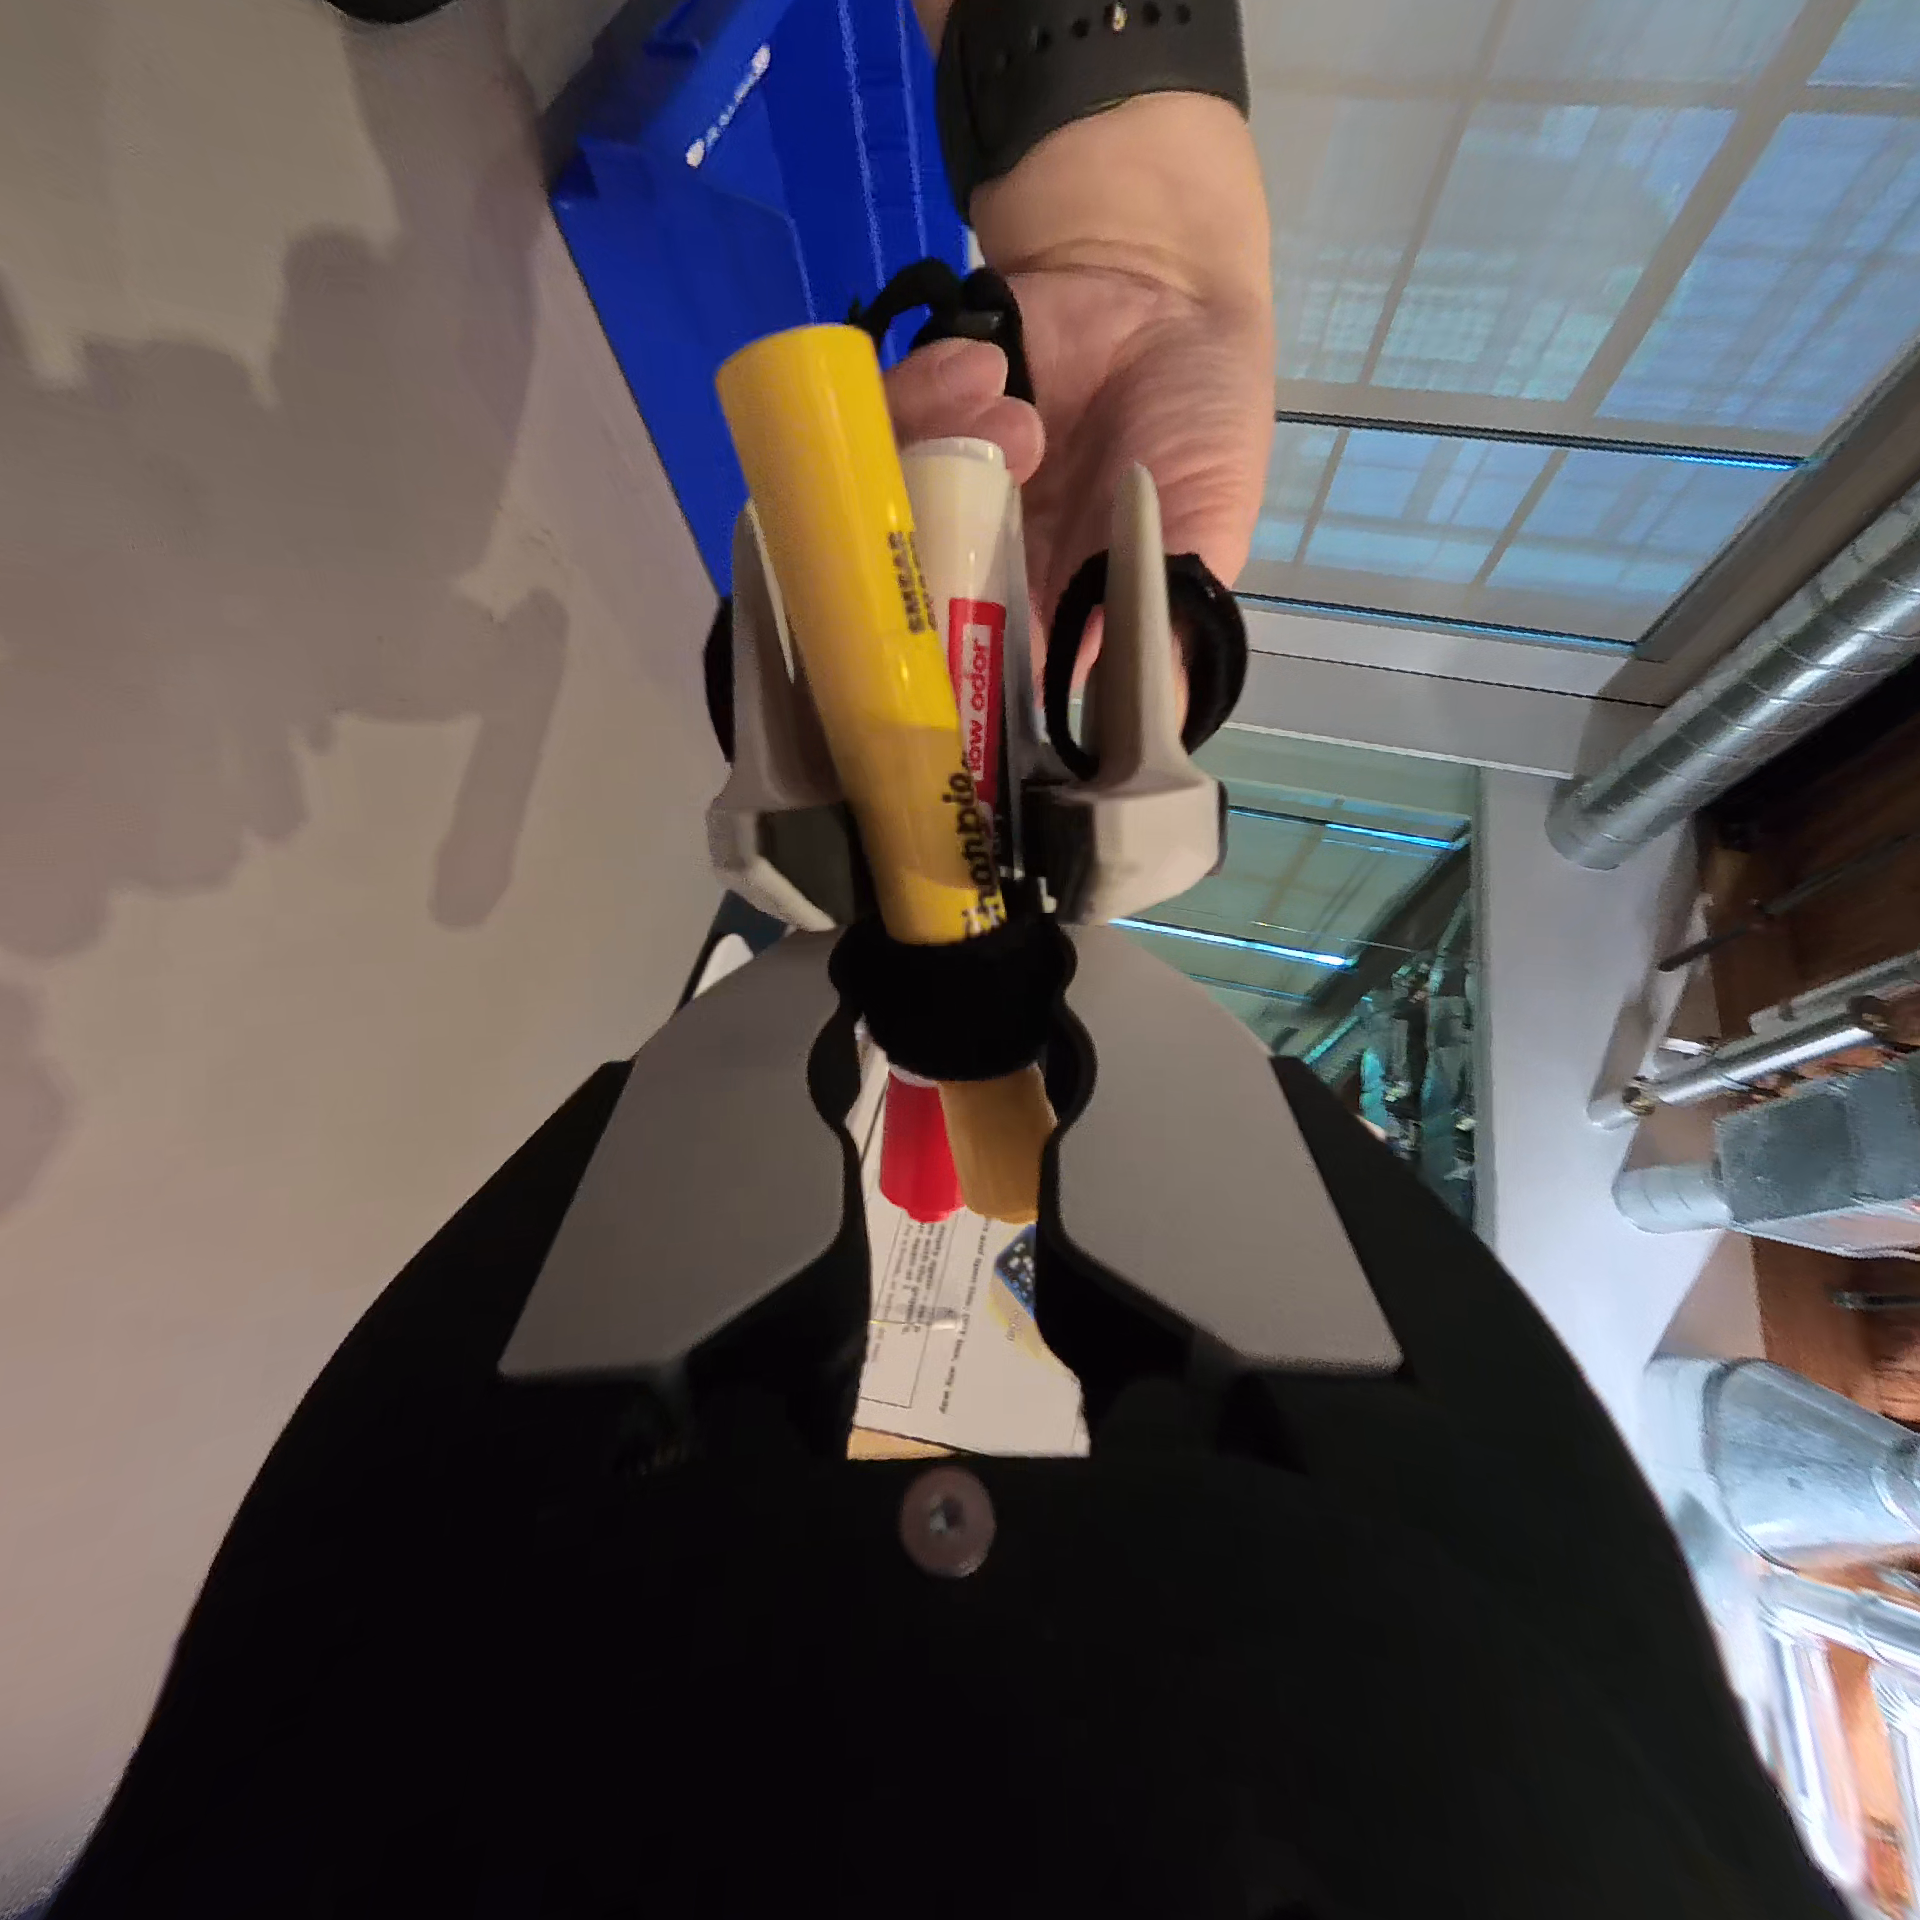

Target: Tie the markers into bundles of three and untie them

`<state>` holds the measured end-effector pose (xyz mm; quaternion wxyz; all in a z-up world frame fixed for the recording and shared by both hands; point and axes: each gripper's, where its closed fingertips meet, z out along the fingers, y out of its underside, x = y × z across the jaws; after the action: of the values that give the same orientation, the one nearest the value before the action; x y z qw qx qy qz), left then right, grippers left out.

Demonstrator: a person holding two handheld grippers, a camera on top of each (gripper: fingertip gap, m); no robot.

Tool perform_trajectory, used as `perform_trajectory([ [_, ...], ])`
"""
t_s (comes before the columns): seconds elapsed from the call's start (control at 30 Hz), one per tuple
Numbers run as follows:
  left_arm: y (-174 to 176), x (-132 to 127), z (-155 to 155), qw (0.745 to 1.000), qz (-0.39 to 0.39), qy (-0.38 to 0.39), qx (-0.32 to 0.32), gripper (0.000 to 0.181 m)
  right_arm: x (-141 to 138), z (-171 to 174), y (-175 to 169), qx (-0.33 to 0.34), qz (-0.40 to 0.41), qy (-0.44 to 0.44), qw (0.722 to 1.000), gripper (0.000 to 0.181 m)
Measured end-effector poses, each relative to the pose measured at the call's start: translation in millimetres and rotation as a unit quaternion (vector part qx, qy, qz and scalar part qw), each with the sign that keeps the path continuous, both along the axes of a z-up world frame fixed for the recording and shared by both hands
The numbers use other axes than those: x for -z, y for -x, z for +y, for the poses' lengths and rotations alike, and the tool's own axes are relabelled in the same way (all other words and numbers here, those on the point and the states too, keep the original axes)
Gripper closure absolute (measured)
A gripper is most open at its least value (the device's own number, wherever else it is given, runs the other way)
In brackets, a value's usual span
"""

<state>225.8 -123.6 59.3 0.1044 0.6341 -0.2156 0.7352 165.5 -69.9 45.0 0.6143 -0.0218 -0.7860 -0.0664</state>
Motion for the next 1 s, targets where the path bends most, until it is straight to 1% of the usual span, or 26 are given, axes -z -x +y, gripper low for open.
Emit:
perform_trajectory([
  [0.2, -5, 4, 2, 1.000, -0.007, 0.014, -0.014, 0.153, 3, 1, -4, -0.016, 0.114, -0.048, 0.992, 0.154],
  [0.3, -7, 9, 0, 1.000, -0.002, 0.016, -0.014, 0.152, 6, -1, -7, -0.021, 0.143, -0.043, 0.989, 0.155],
  [0.5, -6, 16, -3, 1.000, 0.009, 0.012, -0.011, 0.152, 11, -3, -5, -0.025, 0.143, -0.035, 0.989, 0.156],
  [0.63, -3, 15, -5, 1.000, 0.008, 0.011, -0.011, 0.152, 10, -4, -3, -0.023, 0.131, -0.034, 0.991, 0.157],
  [0.67, -2, 15, -5, 1.000, 0.009, 0.010, -0.012, 0.150, 10, -4, -2, -0.022, 0.129, -0.034, 0.991, 0.157],
  [0.8, -1, 15, -4, 1.000, 0.008, 0.011, -0.017, 0.153, 10, -2, -1, -0.018, 0.125, -0.025, 0.992, 0.157],
  [0.83, -1, 15, -4, 1.000, 0.008, 0.011, -0.018, 0.150, 10, -2, -1, -0.018, 0.125, -0.025, 0.992, 0.157],
  [0.93, 0, 15, -3, 1.000, 0.004, 0.014, -0.022, 0.153, 11, -1, 0, -0.019, 0.121, -0.022, 0.992, 0.157],
  [0.97, 0, 16, -3, 1.000, 0.002, 0.017, -0.022, 0.150, 12, -1, 0, -0.020, 0.120, -0.024, 0.992, 0.157],
  [1.0, 0, 16, -2, 1.000, 0.001, 0.019, -0.023, 0.153, 12, 0, 0, -0.022, 0.120, -0.028, 0.992, 0.157],
])
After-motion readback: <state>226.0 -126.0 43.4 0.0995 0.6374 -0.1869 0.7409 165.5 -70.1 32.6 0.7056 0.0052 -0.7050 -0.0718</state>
